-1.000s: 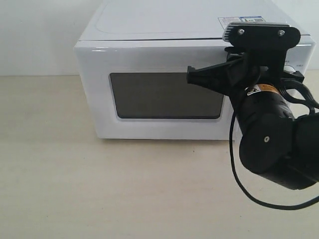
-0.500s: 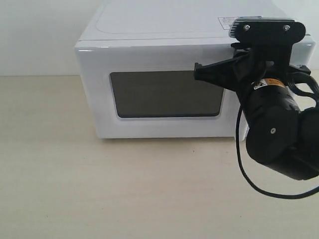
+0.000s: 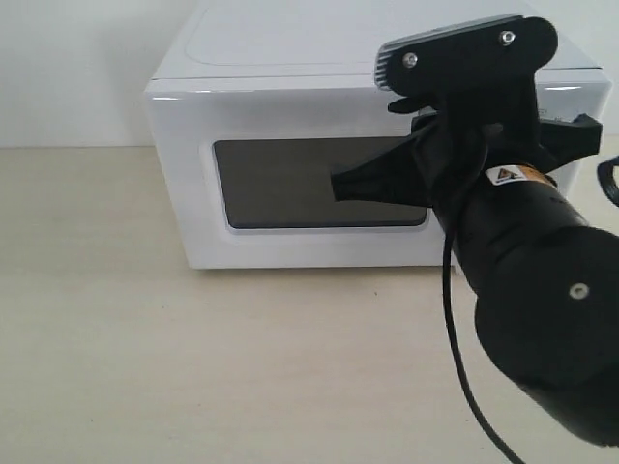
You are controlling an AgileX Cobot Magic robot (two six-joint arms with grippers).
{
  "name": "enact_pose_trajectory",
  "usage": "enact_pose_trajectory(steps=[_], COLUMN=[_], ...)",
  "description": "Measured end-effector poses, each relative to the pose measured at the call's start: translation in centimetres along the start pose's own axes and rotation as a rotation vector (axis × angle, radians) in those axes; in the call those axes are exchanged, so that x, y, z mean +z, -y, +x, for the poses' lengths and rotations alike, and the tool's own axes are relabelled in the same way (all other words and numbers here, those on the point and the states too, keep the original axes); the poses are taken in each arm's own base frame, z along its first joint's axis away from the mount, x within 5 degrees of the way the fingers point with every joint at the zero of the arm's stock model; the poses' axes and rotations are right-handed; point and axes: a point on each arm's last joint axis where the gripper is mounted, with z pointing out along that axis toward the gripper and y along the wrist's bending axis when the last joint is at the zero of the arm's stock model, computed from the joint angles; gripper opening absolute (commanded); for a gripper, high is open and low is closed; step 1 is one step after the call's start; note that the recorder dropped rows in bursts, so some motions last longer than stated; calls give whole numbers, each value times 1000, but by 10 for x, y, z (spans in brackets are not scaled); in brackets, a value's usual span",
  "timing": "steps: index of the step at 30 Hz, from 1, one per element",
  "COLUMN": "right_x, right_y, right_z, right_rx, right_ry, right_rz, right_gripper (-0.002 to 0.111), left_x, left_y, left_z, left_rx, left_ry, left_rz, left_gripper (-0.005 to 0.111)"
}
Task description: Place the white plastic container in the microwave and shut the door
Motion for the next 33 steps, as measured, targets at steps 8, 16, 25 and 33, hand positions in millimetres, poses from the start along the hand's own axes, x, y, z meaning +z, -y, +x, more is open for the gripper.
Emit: enact_pose_trajectory(steps=[8,16,25,33], right_x=[-16,-16,-16,-16], right_y=[7,7,7,7], right_z=[-4,-4,-4,-4], right_rx=[45,49,49,49], right_ry=[-39,-43,-44,-45], right_rz=[84,84,81,82], right_gripper=[0,0,0,0], left_x=[3,3,3,3], left_y=[4,4,4,4], left_z=[5,6,6,6], left_rx=[-10,-10,-10,-12], left_ry=[-13,-13,-13,-13], left_rz=[11,11,11,11], left_gripper=[4,4,4,4])
